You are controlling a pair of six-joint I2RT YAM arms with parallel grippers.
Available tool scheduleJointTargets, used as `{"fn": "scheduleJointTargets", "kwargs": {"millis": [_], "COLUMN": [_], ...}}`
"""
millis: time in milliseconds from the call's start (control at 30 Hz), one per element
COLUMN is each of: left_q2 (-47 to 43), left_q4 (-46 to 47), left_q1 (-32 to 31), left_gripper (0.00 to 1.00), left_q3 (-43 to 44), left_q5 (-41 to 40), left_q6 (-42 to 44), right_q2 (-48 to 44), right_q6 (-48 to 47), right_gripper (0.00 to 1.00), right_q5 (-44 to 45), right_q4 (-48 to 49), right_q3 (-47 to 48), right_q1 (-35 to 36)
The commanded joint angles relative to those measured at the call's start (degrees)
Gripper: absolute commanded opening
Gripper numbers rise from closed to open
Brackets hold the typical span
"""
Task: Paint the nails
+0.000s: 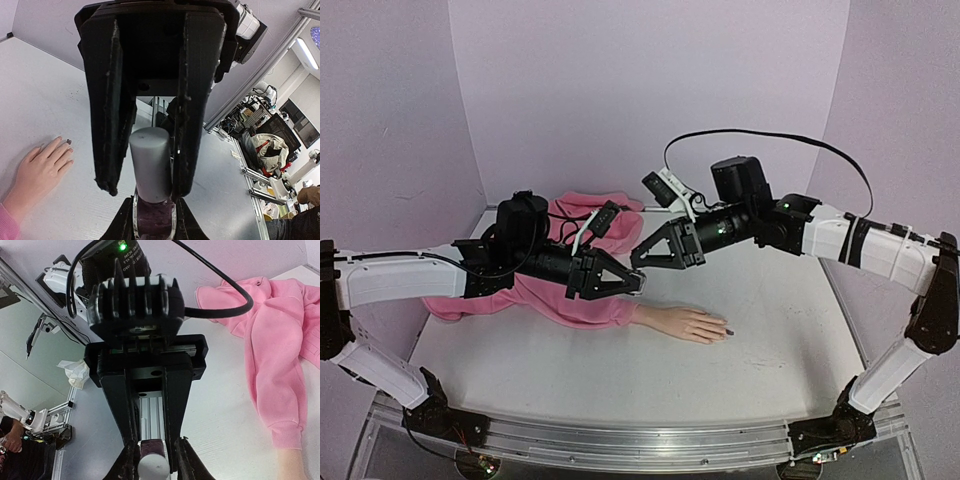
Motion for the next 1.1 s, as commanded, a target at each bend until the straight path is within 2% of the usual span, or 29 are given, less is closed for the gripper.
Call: {"fn": "scheduleJointTargets", "kwargs": {"millis": [0,100,167,233,300,333,567,700,800,867,933,1067], "left_q2": [-1.09,-0.87,-0.93,-1.10,-1.26,-1.37,-1.50,-3.67,-3.65,-1.56,2.08,12.01], "left_q4": [1.43,1.41,1.46,1.44,1.43,1.43,1.41,1.90,6.19,11.61,14.71,21.71], "left_q1": [0.01,0.01,0.03,0.01,0.01,0.03,0.36,0.34,0.36,0.19,-0.15,-1.08], "left_gripper": [0.00,0.00,0.00,0.00,0.00,0.00,0.00,0.00,0.00,0.00,0.00,0.00], "left_q3": [1.27,1.39,1.40,1.47,1.37,1.42,3.83,3.65,3.83,5.10,8.23,14.04], "left_q5": [1.98,2.01,1.81,1.68,1.32,1.19,-2.58,-19.46,-34.30,-40.25,-45.42,-53.75], "left_q6": [1.42,1.45,1.49,1.64,1.86,2.03,4.17,9.50,13.65,16.45,18.74,22.33], "right_q2": [0.01,0.04,0.26,0.62,1.15,1.48,2.81,5.73,6.96,7.60,8.30,10.68], "right_q6": [2.60,2.86,2.99,3.25,3.26,3.18,1.52,4.87,8.11,10.42,14.13,29.00], "right_gripper": [0.35,0.36,0.32,0.21,0.04,0.00,0.00,0.00,0.00,0.00,0.00,0.00], "right_q5": [-3.23,-3.45,-3.93,-4.11,-4.84,-5.65,-6.02,-2.52,6.10,15.61,29.73,60.23], "right_q4": [4.38,4.52,4.53,4.71,4.70,4.78,4.64,4.02,3.08,1.50,-0.69,-4.93], "right_q3": [2.19,2.12,1.98,1.75,1.67,1.53,-0.25,0.35,0.21,0.72,2.17,4.89], "right_q1": [-0.85,-1.14,-1.17,-1.30,-1.34,-1.32,-1.47,-2.00,-1.64,-0.25,2.39,9.12]}}
